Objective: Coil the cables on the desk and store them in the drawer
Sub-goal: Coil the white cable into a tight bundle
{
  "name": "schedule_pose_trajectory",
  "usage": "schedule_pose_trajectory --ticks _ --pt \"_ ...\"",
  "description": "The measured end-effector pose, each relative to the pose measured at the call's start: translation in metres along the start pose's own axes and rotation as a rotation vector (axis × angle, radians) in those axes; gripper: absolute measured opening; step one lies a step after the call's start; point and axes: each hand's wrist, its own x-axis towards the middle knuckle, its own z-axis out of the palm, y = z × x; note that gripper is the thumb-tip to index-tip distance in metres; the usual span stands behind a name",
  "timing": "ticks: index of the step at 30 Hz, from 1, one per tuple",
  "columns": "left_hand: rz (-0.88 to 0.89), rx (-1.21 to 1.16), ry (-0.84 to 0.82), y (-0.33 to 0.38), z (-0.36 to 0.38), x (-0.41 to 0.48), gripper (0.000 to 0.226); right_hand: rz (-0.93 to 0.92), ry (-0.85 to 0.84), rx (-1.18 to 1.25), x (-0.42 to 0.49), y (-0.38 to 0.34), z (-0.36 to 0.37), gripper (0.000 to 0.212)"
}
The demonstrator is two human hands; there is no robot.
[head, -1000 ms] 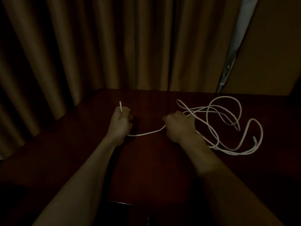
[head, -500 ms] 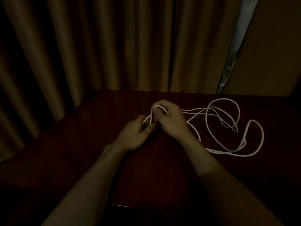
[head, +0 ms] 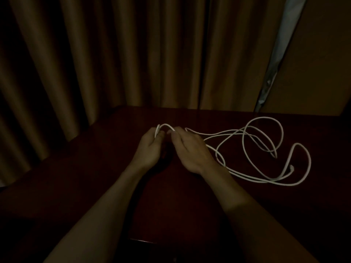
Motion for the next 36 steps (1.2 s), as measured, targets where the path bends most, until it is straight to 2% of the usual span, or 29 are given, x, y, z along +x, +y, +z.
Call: schedule_pose_trajectory --ticks 2,4,7,10,13,16,19,21,24,27,29,32,36 --pt "-0.081 -0.094 -0.014 0.005 -0.002 -0.001 0.031 0.08 -0.038 0.158 -0.002 0.001 0.001 0.034" --pt "-0.057 -0.183 -0.074 0.012 0.0 -0.004 0.044 0.107 -0.064 0.244 -0.003 0.003 0.004 0.028" --pt "-0.001 -0.114 -0.093 0.019 0.01 -0.01 0.05 0.035 -0.029 0.173 -0.006 0.005 0.009 0.018" --pt "-0.008 -0.069 -0.06 0.015 0.013 -0.009 0.043 0.034 -0.124 0.061 -0.007 0.002 0.012 0.012" --pt "-0.012 -0.082 -0.118 0.011 0.009 -0.007 0.042 0.041 -0.296 -0.163 -0.006 -0.007 0.016 0.048" --pt "0.015 -0.054 -0.15 0.006 0.008 -0.006 0.045 0.06 -0.341 -0.216 -0.004 -0.004 0.016 0.062" --pt "-0.08 -0.084 -0.01 0.004 0.009 -0.002 0.056 0.046 -0.286 -0.02 -0.007 0.003 0.014 0.031" --pt "-0.185 -0.17 0.106 0.006 0.008 0.001 0.064 0.027 -0.239 0.047 -0.008 0.006 0.014 0.03" --pt "-0.277 -0.307 0.186 0.009 0.006 0.002 0.072 0.069 -0.221 0.082 -0.007 0.013 0.009 0.024" --pt "-0.387 -0.573 0.339 0.013 0.001 0.006 0.058 0.136 -0.239 0.042 -0.006 0.016 0.003 0.006" --pt "-0.427 -0.69 0.417 0.012 -0.004 0.008 0.051 0.146 -0.246 0.042 -0.007 0.016 -0.003 0.007" --pt "-0.418 -0.732 0.398 0.011 -0.011 0.009 0.049 0.068 -0.288 -0.047 -0.007 0.017 -0.009 0.009" --pt "-0.352 -0.503 0.167 0.008 -0.006 0.007 0.051 -0.073 -0.342 -0.116 -0.008 0.02 -0.008 0.01"
